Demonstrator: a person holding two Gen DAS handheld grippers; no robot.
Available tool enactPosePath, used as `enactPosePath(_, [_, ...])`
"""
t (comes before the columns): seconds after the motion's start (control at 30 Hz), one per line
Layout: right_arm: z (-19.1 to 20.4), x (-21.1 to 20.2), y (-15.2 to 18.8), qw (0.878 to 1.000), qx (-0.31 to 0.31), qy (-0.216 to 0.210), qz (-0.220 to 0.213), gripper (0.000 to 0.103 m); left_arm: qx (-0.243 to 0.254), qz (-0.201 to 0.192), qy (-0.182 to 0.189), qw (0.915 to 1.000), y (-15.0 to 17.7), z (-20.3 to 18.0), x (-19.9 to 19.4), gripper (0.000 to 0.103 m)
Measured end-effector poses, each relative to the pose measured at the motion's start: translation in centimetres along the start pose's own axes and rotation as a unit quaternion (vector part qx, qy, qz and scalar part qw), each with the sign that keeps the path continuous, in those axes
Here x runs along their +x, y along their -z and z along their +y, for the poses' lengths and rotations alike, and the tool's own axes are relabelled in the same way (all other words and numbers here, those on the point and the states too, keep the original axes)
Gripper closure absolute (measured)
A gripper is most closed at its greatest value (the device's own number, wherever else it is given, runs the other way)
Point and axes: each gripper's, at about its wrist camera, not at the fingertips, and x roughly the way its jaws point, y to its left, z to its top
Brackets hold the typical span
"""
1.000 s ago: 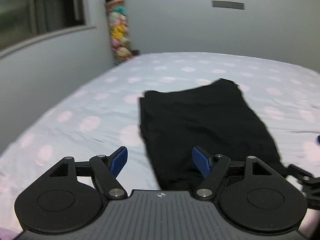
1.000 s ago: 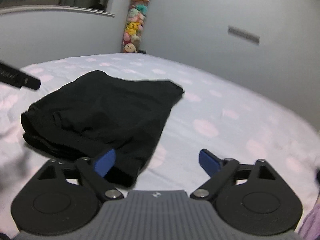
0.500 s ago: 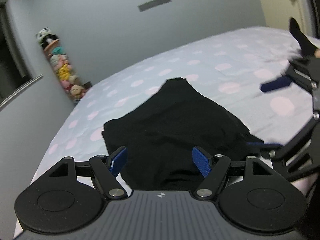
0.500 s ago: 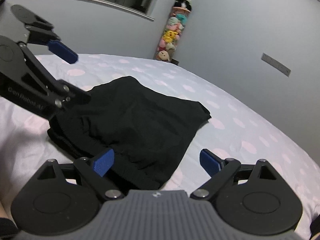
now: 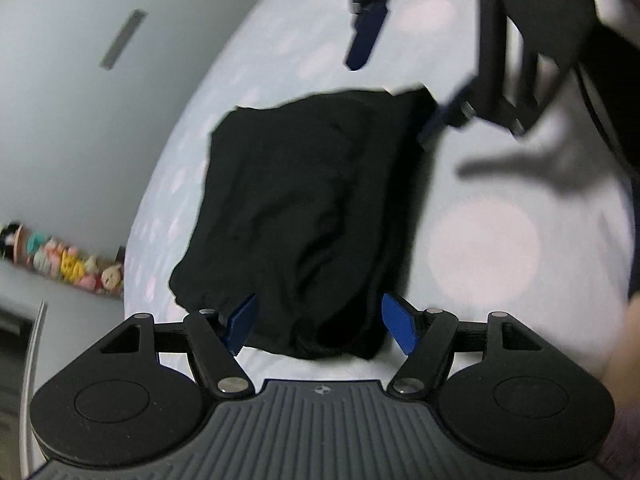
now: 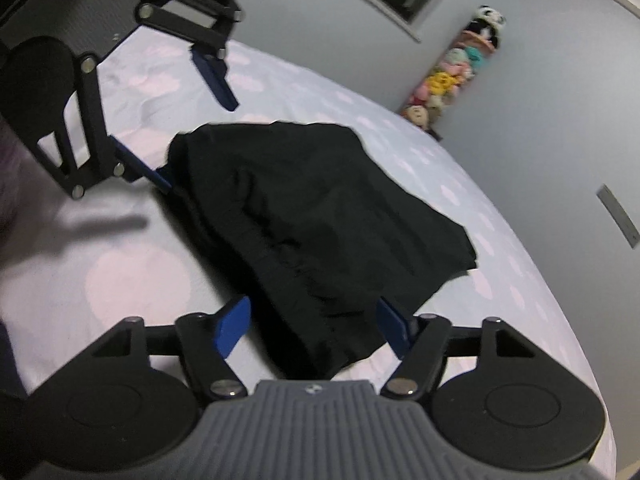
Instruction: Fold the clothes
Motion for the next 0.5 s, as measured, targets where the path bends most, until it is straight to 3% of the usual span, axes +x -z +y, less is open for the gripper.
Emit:
enactPosePath(0.13, [1.1,0.5,0.3,0.999,-0.044,-0.015,0.013,0.042,0.047,0.016,-0.004,0.9988,0.5,-1.2,1.1,0.038])
enactPosePath(0.3, [2.5,1.4,0.9,0.995,-0.095,-0.021,0.036,0.043,0.074,0.024,0.020,0.9968,1.0,-2.5,2.3,0.038])
enactPosePath(0.5, [2.9,2.4,1.0,0.992,-0.114,-0.011,0.043,0.043,0.103,0.019,0.001,0.9945,1.0,-3.7,3.7,0.037])
